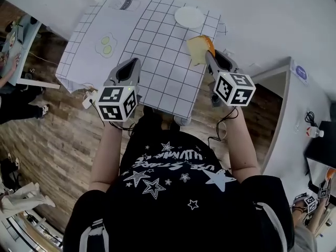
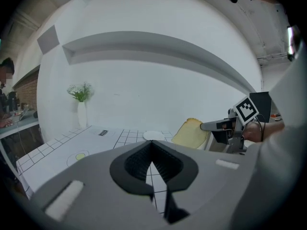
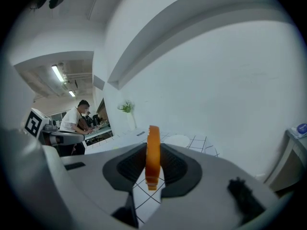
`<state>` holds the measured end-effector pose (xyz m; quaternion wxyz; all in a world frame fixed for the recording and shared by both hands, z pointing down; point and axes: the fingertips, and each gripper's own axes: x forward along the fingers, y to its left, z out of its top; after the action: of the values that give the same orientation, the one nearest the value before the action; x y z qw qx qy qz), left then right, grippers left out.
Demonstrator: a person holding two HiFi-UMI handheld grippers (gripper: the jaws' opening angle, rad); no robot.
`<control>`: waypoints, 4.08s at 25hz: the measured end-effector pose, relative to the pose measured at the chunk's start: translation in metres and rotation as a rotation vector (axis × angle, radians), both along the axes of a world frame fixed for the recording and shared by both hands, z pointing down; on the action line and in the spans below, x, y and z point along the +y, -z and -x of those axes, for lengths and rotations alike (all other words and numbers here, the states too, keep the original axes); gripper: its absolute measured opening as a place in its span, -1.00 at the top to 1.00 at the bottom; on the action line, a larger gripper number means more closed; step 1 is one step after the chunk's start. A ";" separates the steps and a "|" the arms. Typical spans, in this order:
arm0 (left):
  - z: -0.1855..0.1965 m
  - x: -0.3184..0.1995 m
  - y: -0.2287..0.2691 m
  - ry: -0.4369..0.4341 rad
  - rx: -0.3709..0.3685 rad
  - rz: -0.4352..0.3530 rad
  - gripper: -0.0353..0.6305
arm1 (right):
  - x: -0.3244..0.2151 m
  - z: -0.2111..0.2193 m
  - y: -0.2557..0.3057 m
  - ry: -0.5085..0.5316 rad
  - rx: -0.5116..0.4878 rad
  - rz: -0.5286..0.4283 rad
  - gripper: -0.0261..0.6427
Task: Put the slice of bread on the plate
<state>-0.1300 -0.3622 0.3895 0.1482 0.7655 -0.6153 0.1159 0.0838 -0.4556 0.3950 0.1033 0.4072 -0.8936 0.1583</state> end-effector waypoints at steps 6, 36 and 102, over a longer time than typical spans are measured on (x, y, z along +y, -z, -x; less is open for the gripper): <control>0.012 -0.038 0.003 -0.041 -0.008 -0.026 0.87 | -0.027 0.012 0.002 -0.014 0.049 -0.037 0.65; 0.053 -0.241 -0.043 -0.231 0.016 0.049 0.87 | -0.227 0.103 -0.053 0.124 0.754 -0.428 0.65; -0.023 -0.008 0.006 -0.125 -0.026 -0.023 0.87 | 0.034 0.061 -0.004 0.318 0.222 -0.243 0.87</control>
<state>-0.1066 -0.3706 0.3835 0.1236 0.8026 -0.5694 0.1278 0.0232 -0.4215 0.3992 0.1750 0.2858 -0.9421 -0.0145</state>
